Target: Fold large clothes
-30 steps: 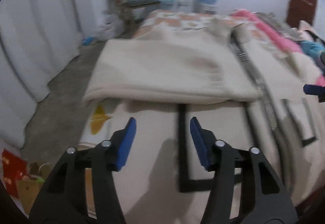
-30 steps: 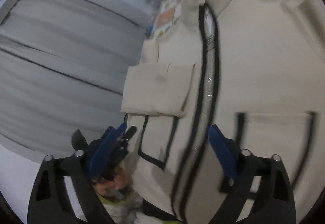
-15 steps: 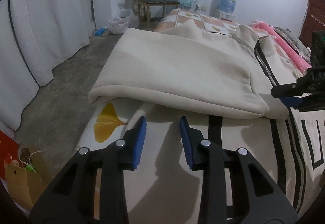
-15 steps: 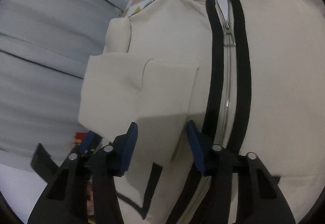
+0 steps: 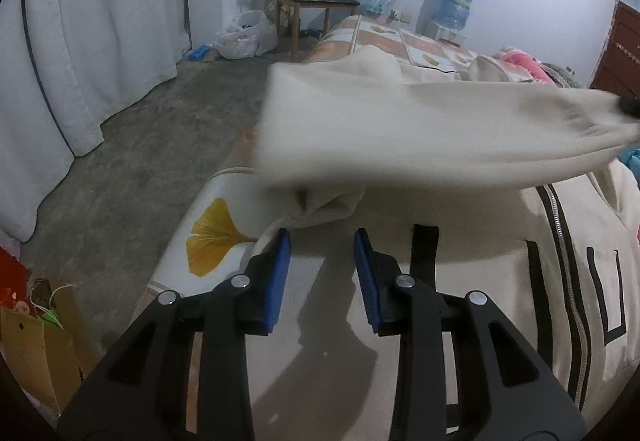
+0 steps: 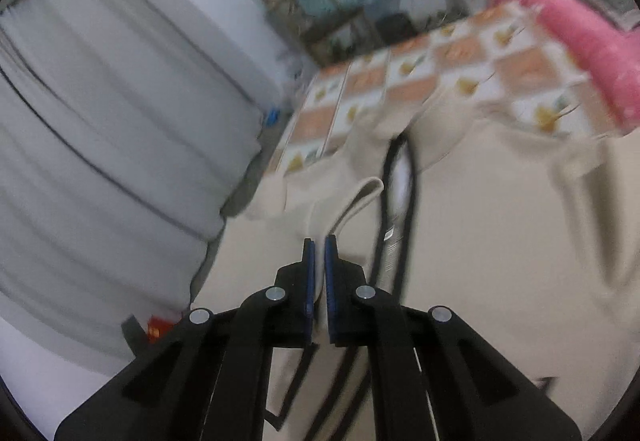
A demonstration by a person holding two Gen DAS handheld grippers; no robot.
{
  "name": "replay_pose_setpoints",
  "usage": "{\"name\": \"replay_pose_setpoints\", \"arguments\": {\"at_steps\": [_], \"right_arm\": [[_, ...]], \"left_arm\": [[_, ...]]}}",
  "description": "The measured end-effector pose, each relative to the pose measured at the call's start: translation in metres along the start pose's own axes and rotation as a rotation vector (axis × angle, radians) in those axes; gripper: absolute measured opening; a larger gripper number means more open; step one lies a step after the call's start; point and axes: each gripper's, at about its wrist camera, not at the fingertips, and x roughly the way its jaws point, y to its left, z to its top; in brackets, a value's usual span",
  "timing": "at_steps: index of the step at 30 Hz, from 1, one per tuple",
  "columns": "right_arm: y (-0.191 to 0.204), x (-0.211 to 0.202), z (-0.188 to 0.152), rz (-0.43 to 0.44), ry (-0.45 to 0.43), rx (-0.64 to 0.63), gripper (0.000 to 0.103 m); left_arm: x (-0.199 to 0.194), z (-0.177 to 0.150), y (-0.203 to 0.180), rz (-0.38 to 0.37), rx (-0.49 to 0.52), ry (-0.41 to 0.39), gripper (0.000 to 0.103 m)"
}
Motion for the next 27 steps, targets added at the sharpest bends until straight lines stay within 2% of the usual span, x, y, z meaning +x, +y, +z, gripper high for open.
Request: {"name": "replay_pose_setpoints", "arguments": {"at_steps": [3, 6, 13, 15, 18, 19, 20, 22, 27], "right_arm": [[-0.024, -0.025, 0.000, -0.050, -0.044, 0.022, 0.005], [-0.054, -0.037, -0.009, -0.108, -0.039, 0.050, 0.005], [-0.105, -0.036, -0.016, -0.144, -0.042, 0.115, 0.004], [-0.114, -0.032, -0.017, -0.191, -0.029, 0.113, 0.004], [-0.124, -0.027, -0.020, -0.151, 0.014, 0.141, 0.006], [-0.124, -0.028, -0.022, -0.145, 0.027, 0.143, 0.013], [-0.125, -0.026, -0.023, -0.148, 0.041, 0.143, 0.034], [-0.127, -0.022, -0.024, -0.162, 0.055, 0.141, 0.052], [-0.123, -0.002, -0.033, -0.220, 0.145, 0.074, 0.052]], "left_arm": [[0.001, 0.002, -0.004, 0.022, 0.005, 0.011, 0.033], [0.002, 0.005, -0.009, 0.047, 0.013, 0.023, 0.033], [0.006, 0.009, -0.016, 0.095, 0.035, 0.046, 0.033], [0.006, 0.007, -0.019, 0.111, 0.045, 0.049, 0.033], [0.004, 0.007, -0.023, 0.118, 0.051, 0.049, 0.033], [0.004, 0.008, -0.025, 0.127, 0.057, 0.045, 0.033], [0.005, 0.008, -0.025, 0.136, 0.064, 0.042, 0.033], [0.006, 0.008, -0.026, 0.152, 0.070, 0.042, 0.033], [0.012, 0.007, -0.027, 0.178, 0.068, 0.032, 0.033]]}}
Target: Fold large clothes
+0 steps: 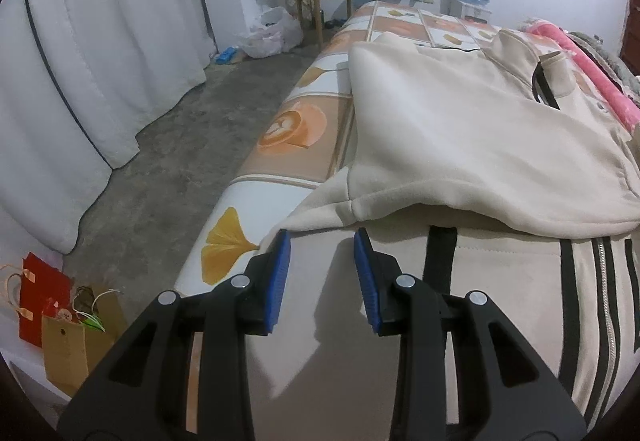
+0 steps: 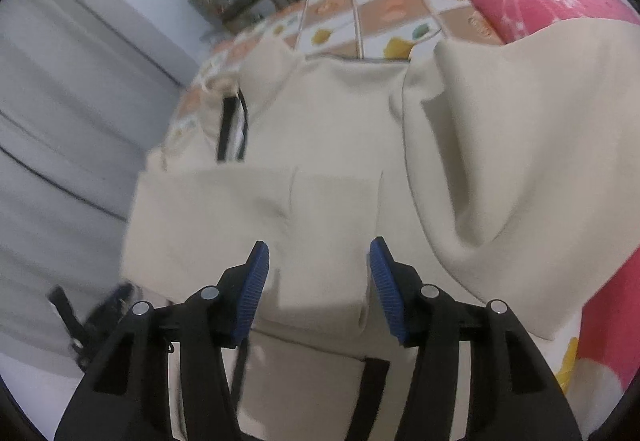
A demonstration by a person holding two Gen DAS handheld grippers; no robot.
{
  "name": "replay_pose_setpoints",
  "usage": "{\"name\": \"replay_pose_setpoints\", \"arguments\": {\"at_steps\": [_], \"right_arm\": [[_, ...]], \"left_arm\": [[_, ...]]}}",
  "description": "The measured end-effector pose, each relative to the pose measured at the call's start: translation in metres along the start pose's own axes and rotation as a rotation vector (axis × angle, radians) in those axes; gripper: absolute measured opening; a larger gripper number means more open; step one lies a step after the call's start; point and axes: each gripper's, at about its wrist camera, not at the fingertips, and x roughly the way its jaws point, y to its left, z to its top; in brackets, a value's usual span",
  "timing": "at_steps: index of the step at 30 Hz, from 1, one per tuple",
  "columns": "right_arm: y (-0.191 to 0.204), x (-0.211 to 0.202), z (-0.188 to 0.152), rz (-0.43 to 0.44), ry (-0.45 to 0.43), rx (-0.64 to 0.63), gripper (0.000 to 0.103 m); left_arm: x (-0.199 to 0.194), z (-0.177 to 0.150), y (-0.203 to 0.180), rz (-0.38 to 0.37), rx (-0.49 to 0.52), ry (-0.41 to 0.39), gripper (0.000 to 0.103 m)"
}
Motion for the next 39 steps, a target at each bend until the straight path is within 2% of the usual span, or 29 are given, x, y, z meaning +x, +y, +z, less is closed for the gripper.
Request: {"name": "replay_pose_setpoints", "arguments": {"at_steps": [3, 4, 5, 7, 9, 15, 16, 18, 21, 26, 30, 35, 39], "right_arm": [[0.004, 0.019, -0.004, -0.100, 0.033, -0.048, 0.049], [0.004, 0.023, -0.005, -0.112, 0.035, -0.062, 0.038], [0.007, 0.024, -0.006, -0.142, 0.014, -0.088, 0.022], [0.014, 0.024, -0.007, -0.185, 0.004, -0.130, 0.005], [0.020, 0.017, -0.004, -0.178, -0.017, -0.141, 0.005], [0.036, -0.041, 0.015, -0.162, -0.203, -0.181, 0.005], [0.035, -0.042, 0.017, -0.167, -0.210, -0.181, 0.005], [0.026, -0.034, 0.018, -0.159, -0.180, -0.165, 0.005], [0.002, 0.000, 0.016, -0.187, -0.084, -0.130, 0.005], [-0.015, 0.016, 0.017, -0.150, -0.028, -0.093, 0.006], [-0.016, 0.014, 0.017, -0.154, -0.021, -0.113, 0.015], [-0.009, -0.018, 0.013, -0.157, -0.074, -0.140, 0.029], [0.016, -0.024, 0.009, -0.147, -0.085, -0.205, 0.032]], "left_arm": [[0.000, -0.001, -0.001, 0.010, -0.001, -0.011, 0.033], [0.000, -0.001, -0.001, 0.009, -0.004, -0.013, 0.033], [0.000, -0.001, 0.000, 0.007, -0.007, -0.014, 0.033], [-0.001, -0.002, 0.000, 0.004, -0.010, -0.019, 0.033], [-0.002, -0.004, 0.000, 0.008, -0.005, -0.022, 0.033], [-0.002, -0.002, -0.001, 0.016, 0.014, -0.002, 0.033], [-0.002, -0.001, -0.001, 0.013, 0.014, 0.004, 0.033], [-0.001, 0.001, -0.001, 0.014, 0.010, 0.017, 0.033], [-0.001, 0.003, -0.001, 0.021, 0.008, 0.036, 0.033], [-0.002, 0.003, -0.003, 0.039, 0.015, 0.062, 0.033], [-0.004, 0.002, -0.007, 0.053, 0.029, 0.075, 0.034], [-0.007, -0.002, -0.004, 0.027, 0.013, 0.090, 0.045], [-0.008, -0.004, -0.004, 0.013, -0.011, 0.097, 0.050]]}}
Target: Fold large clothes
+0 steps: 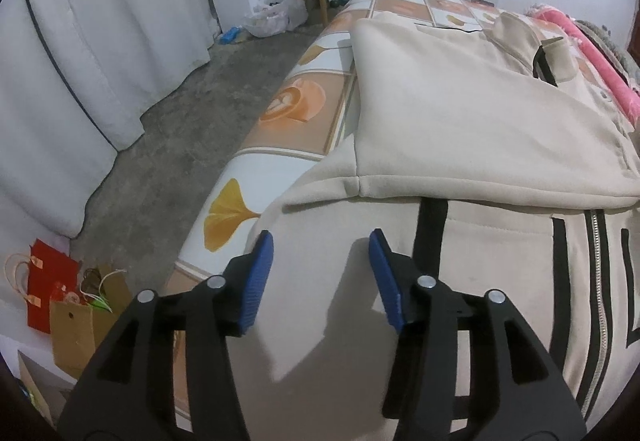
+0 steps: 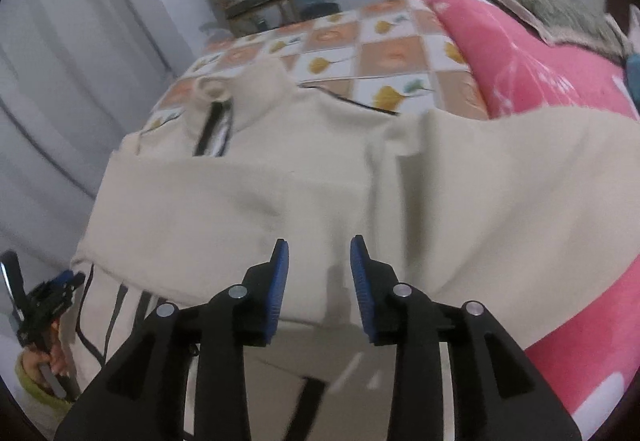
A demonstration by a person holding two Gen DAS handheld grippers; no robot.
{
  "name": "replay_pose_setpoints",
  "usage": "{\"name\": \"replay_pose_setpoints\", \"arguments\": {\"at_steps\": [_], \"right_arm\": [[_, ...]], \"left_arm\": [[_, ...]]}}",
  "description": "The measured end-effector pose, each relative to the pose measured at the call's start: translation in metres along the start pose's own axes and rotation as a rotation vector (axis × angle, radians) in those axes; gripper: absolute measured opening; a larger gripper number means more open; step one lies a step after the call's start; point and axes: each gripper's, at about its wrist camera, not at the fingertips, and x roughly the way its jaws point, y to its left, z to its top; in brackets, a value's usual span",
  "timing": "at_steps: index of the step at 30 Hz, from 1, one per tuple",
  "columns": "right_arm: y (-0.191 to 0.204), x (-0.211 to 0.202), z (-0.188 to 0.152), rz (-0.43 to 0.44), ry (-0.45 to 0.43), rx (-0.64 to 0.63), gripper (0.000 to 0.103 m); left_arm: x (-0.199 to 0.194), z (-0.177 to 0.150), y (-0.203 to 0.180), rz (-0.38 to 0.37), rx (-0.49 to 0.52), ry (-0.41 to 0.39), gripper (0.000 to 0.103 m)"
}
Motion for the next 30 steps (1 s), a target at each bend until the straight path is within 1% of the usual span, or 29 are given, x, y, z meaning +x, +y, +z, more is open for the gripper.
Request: {"name": "replay_pose_setpoints", "arguments": {"at_steps": [1, 2, 3, 4, 5, 6, 7, 8, 9, 11, 14, 16, 19, 20, 21, 23, 24, 26, 28, 30], "right_arm": [[0.010, 0.004, 0.000, 0.006, 0.006, -0.022, 0.032], [0.016, 0.008, 0.000, 0.013, 0.010, -0.036, 0.035], [0.021, 0.010, -0.001, 0.015, 0.010, -0.046, 0.038], [0.027, 0.019, -0.001, 0.008, 0.011, -0.061, 0.045], [0.028, 0.024, -0.001, -0.002, 0.017, -0.068, 0.053], [0.029, 0.032, -0.003, -0.021, 0.030, -0.079, 0.055], [0.027, 0.045, -0.005, -0.056, 0.066, -0.092, 0.056], [0.024, 0.051, -0.009, -0.070, 0.090, -0.095, 0.057], [0.023, 0.047, -0.012, -0.073, 0.058, -0.114, 0.058], [0.024, 0.040, -0.014, -0.098, 0.085, -0.124, 0.060], [0.030, 0.024, -0.012, -0.135, 0.095, -0.092, 0.060], [0.039, 0.015, -0.007, -0.116, 0.088, -0.074, 0.060], [0.056, 0.011, 0.003, -0.140, 0.056, -0.075, 0.061], [0.057, 0.015, 0.005, -0.133, 0.051, -0.066, 0.061], [0.059, 0.020, 0.007, -0.121, 0.048, -0.048, 0.061], [0.059, 0.035, 0.009, -0.130, 0.053, -0.007, 0.061], [0.058, 0.043, 0.008, -0.141, 0.065, 0.003, 0.061], [0.051, 0.060, -0.003, -0.183, 0.118, 0.035, 0.061], [0.050, 0.053, -0.012, -0.180, 0.089, 0.026, 0.061], [0.044, 0.040, -0.020, -0.141, 0.089, 0.047, 0.061]], "left_arm": [[-0.001, -0.001, -0.001, -0.005, -0.001, 0.003, 0.056], [-0.002, -0.001, -0.002, -0.019, -0.002, 0.008, 0.062], [-0.004, -0.002, -0.003, -0.032, -0.004, 0.010, 0.063], [-0.006, -0.003, -0.004, -0.029, -0.003, 0.007, 0.063], [-0.009, -0.003, -0.005, -0.033, 0.006, 0.007, 0.067], [-0.012, -0.004, -0.005, -0.045, 0.010, 0.007, 0.069], [-0.016, -0.004, -0.003, -0.062, 0.010, 0.007, 0.071], [-0.022, -0.003, 0.000, -0.077, 0.006, 0.009, 0.071], [-0.026, -0.002, 0.003, -0.088, 0.006, 0.012, 0.072], [-0.036, 0.001, 0.009, -0.115, 0.008, 0.010, 0.075], [-0.051, 0.018, 0.020, -0.178, 0.003, -0.020, 0.079], [-0.055, 0.031, 0.020, -0.221, 0.002, -0.045, 0.081], [-0.045, 0.051, 0.004, -0.271, 0.027, -0.065, 0.082], [-0.040, 0.056, -0.003, -0.277, 0.041, -0.065, 0.082], [-0.029, 0.062, -0.015, -0.283, 0.057, -0.053, 0.082], [-0.011, 0.069, -0.033, -0.303, 0.080, -0.022, 0.082], [-0.004, 0.071, -0.041, -0.299, 0.093, -0.007, 0.082], [0.009, 0.074, -0.055, -0.291, 0.122, 0.011, 0.082], [0.020, 0.074, -0.070, -0.264, 0.166, 0.012, 0.082], [0.028, 0.072, -0.079, -0.250, 0.203, 0.019, 0.082]]}}
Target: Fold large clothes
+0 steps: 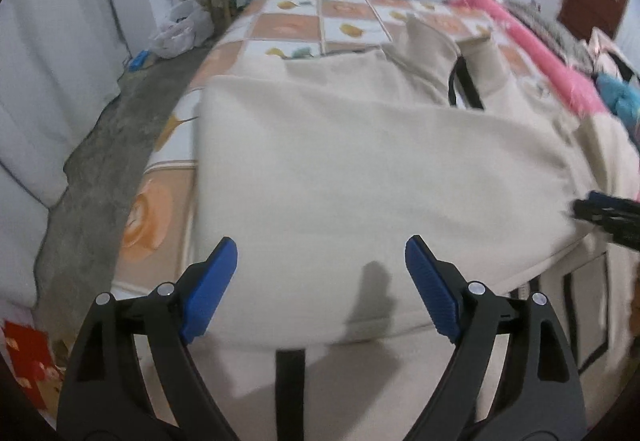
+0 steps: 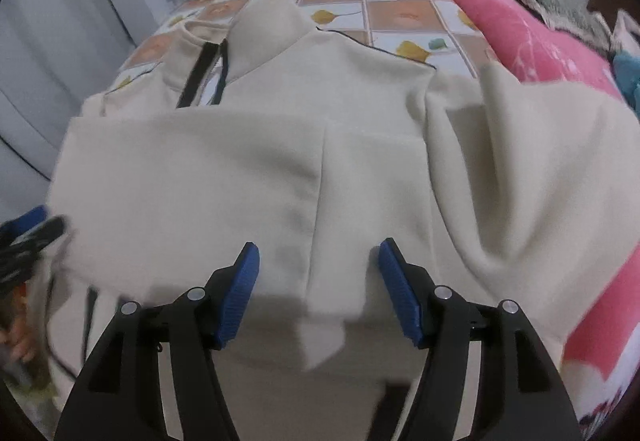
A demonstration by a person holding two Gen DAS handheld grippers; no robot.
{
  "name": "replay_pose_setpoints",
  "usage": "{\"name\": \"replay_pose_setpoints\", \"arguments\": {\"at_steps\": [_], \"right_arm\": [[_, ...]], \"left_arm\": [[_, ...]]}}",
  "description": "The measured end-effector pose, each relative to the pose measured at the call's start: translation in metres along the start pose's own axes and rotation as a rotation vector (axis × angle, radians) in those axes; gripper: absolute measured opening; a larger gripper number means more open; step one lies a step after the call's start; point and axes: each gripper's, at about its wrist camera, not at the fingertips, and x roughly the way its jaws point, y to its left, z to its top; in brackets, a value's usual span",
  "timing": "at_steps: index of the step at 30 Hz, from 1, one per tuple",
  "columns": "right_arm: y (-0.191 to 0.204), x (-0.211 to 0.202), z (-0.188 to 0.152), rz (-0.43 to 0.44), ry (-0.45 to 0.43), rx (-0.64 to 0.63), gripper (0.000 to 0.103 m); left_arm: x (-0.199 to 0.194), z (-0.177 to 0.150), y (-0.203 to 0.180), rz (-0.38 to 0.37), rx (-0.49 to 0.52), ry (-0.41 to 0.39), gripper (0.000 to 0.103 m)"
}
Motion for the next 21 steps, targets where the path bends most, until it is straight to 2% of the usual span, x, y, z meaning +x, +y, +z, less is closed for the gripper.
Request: {"name": "replay_pose_setpoints", "arguments": {"at_steps": [1, 3, 7, 12, 17, 21], "right_arm": [[-0.009, -0.011, -0.005, 0.059, -0.012, 0.031, 0.061], [-0.027, -0.027, -0.011, 0.107, -0.027, 0.074, 0.061], [-0.060, -0.048, -0.022, 0.166, -0.030, 0.153, 0.061], [-0.079, -0.047, -0.034, 0.295, 0.001, 0.243, 0.061], [-0.075, -0.022, -0.043, 0.301, 0.060, 0.271, 0.061], [-0.071, -0.017, -0.043, 0.321, 0.059, 0.274, 0.062]], "left_arm": [[0.004, -0.001, -0.002, 0.004, 0.011, 0.008, 0.082], [0.014, -0.004, -0.005, 0.021, 0.031, 0.023, 0.085], [0.014, -0.008, -0.004, 0.017, 0.033, -0.017, 0.086], [0.015, -0.010, -0.005, 0.017, 0.033, -0.033, 0.091], [0.015, -0.012, -0.006, 0.017, 0.031, -0.056, 0.095], [0.015, -0.012, -0.007, 0.017, 0.031, -0.061, 0.095]]}}
